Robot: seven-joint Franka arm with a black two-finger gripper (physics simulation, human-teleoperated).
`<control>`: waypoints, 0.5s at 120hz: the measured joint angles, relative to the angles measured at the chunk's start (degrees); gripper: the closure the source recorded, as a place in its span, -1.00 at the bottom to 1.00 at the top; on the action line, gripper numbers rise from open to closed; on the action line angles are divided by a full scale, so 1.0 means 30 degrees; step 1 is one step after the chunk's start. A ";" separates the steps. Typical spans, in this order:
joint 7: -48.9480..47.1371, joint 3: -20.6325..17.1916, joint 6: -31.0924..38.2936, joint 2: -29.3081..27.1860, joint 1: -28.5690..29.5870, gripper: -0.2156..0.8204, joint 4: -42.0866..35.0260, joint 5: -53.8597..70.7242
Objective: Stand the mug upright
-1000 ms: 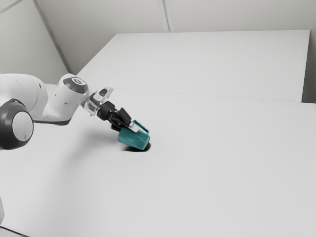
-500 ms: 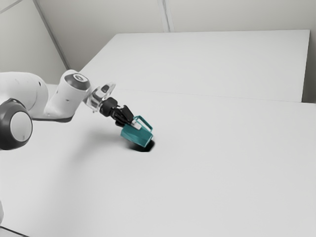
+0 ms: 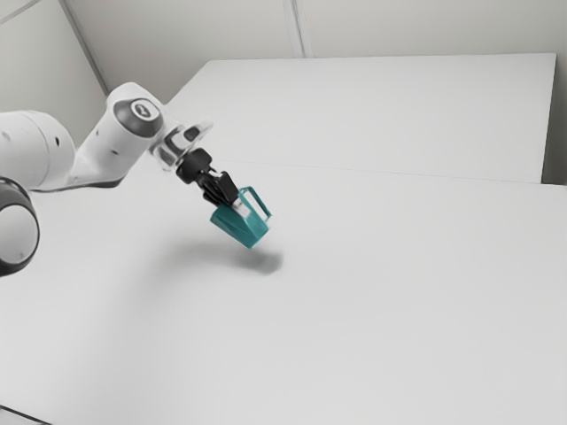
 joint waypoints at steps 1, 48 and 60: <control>-0.0020 0.0001 0.0011 -0.0058 -0.0046 0.91 0.0005 0.0126; -0.1765 -0.0008 0.0793 -0.1590 -0.1816 0.91 -0.0037 0.6171; -0.2415 -0.0120 0.1019 -0.1927 -0.2180 0.91 -0.0072 0.7447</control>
